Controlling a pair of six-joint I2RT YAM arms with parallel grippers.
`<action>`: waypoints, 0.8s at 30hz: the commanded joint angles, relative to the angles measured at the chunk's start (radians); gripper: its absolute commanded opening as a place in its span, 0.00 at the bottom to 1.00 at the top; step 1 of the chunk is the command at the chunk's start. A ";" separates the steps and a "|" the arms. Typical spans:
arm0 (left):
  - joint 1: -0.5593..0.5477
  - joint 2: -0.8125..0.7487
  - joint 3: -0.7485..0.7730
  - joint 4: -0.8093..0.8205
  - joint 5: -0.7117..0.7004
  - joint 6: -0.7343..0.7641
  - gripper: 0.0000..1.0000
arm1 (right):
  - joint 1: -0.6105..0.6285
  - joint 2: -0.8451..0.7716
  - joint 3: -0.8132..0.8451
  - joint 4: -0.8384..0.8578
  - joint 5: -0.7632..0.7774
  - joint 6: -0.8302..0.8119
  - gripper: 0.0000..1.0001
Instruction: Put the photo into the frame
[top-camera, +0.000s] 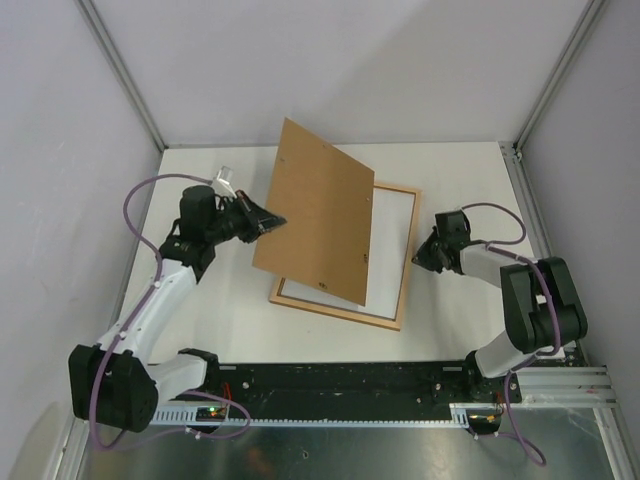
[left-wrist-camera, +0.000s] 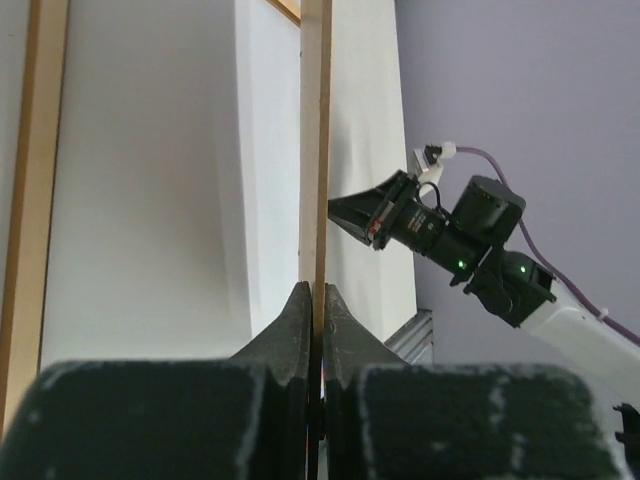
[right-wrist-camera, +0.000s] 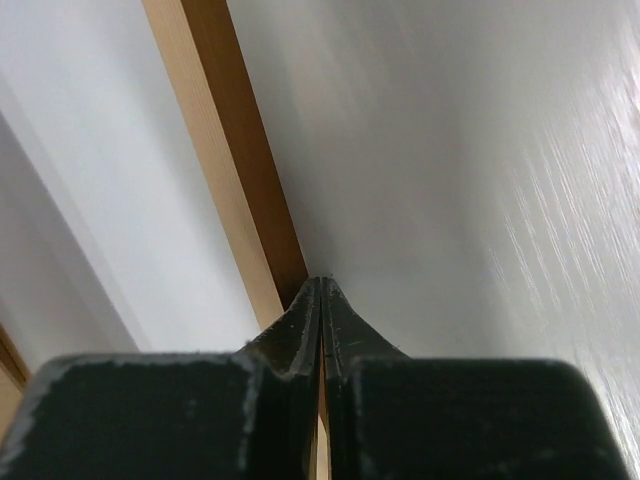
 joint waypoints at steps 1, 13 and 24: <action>0.014 0.017 0.012 0.150 0.126 -0.025 0.00 | -0.007 0.068 0.090 -0.018 -0.020 -0.065 0.02; 0.020 0.117 0.004 0.238 0.170 -0.055 0.00 | -0.034 0.303 0.329 -0.109 -0.019 -0.157 0.03; 0.028 0.263 -0.024 0.397 0.206 -0.113 0.00 | -0.034 0.400 0.444 -0.148 -0.056 -0.213 0.04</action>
